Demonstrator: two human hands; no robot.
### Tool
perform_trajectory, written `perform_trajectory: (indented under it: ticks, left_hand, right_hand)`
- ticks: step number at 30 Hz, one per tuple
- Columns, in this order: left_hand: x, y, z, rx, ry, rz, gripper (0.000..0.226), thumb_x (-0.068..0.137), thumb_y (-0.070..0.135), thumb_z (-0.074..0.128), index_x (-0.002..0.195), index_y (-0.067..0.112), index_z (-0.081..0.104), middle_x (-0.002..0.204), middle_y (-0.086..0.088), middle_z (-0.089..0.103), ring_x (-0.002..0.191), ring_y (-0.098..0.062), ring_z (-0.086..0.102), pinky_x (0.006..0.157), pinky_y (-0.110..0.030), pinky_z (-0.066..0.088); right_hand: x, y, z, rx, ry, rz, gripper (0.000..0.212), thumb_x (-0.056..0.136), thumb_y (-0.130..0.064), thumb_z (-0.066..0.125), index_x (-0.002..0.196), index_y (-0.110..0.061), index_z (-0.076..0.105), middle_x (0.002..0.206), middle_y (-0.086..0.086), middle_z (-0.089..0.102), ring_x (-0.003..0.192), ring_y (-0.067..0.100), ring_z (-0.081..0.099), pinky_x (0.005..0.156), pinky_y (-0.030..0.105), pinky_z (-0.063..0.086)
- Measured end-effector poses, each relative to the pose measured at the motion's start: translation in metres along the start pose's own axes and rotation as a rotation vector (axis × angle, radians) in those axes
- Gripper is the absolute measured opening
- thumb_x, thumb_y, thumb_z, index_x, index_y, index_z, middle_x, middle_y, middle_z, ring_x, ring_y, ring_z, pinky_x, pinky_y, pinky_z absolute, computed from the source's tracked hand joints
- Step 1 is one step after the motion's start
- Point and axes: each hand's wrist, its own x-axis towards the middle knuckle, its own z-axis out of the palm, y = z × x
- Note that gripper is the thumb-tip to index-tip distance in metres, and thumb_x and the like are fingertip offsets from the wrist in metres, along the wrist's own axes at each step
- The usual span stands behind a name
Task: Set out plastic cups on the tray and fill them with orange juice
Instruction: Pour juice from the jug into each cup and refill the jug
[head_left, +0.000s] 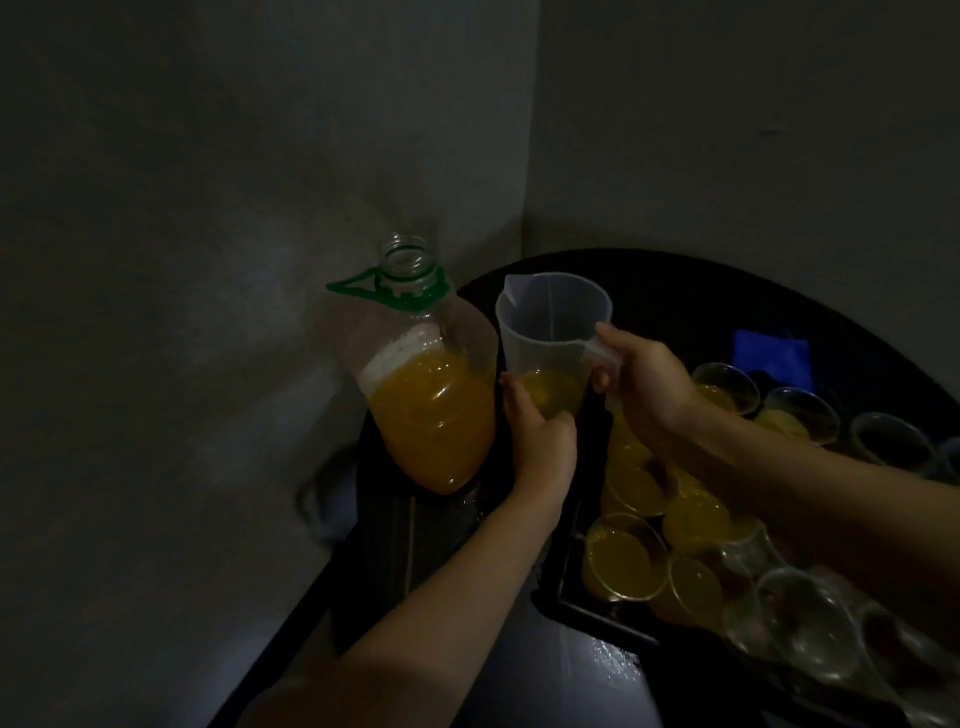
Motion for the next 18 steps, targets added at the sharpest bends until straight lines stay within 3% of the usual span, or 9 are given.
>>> perform_trajectory:
  ticks: [5, 10, 14, 18]
  left_hand:
    - [-0.005, 0.001, -0.002, -0.02, 0.012, 0.011, 0.095, 0.093, -0.007, 0.048, 0.159, 0.045, 0.004, 0.166, 0.004, 0.016, 0.149, -0.024, 0.027, 0.118, -0.045, 0.032]
    - [-0.008, 0.001, -0.003, -0.023, 0.012, 0.032, 0.092, 0.092, -0.006, 0.049, 0.159, 0.044, 0.01, 0.161, 0.0, 0.026, 0.142, -0.022, 0.037, 0.11, -0.036, 0.037]
    - [-0.013, 0.002, -0.005, -0.018, -0.002, 0.033, 0.091, 0.094, -0.004, 0.049, 0.159, 0.045, 0.008, 0.164, 0.003, 0.021, 0.146, -0.022, 0.031, 0.115, -0.04, 0.034]
    - [-0.014, 0.006, -0.006, -0.01, 0.003, 0.039, 0.089, 0.095, -0.002, 0.048, 0.159, 0.045, 0.009, 0.164, 0.005, 0.021, 0.147, -0.022, 0.031, 0.12, -0.045, 0.031]
  right_hand:
    - [0.003, -0.004, -0.001, -0.07, -0.023, 0.054, 0.032, 0.103, -0.039, 0.043, 0.118, -0.019, 0.065, 0.078, -0.001, 0.057, 0.068, 0.01, 0.05, 0.067, 0.028, 0.04]
    - [0.001, -0.008, 0.0, -0.132, -0.01, 0.045, 0.028, 0.104, -0.037, 0.044, 0.114, -0.02, 0.065, 0.087, 0.001, 0.064, 0.071, 0.01, 0.056, 0.07, 0.026, 0.044]
    - [0.002, -0.01, 0.001, -0.133, 0.01, 0.043, 0.026, 0.103, -0.037, 0.045, 0.112, -0.021, 0.064, 0.095, 0.007, 0.061, 0.078, 0.016, 0.053, 0.082, 0.035, 0.042]
    - [0.006, -0.007, 0.002, -0.062, -0.006, 0.047, 0.025, 0.102, -0.035, 0.045, 0.115, -0.023, 0.063, 0.094, 0.007, 0.059, 0.072, 0.013, 0.052, 0.076, 0.032, 0.042]
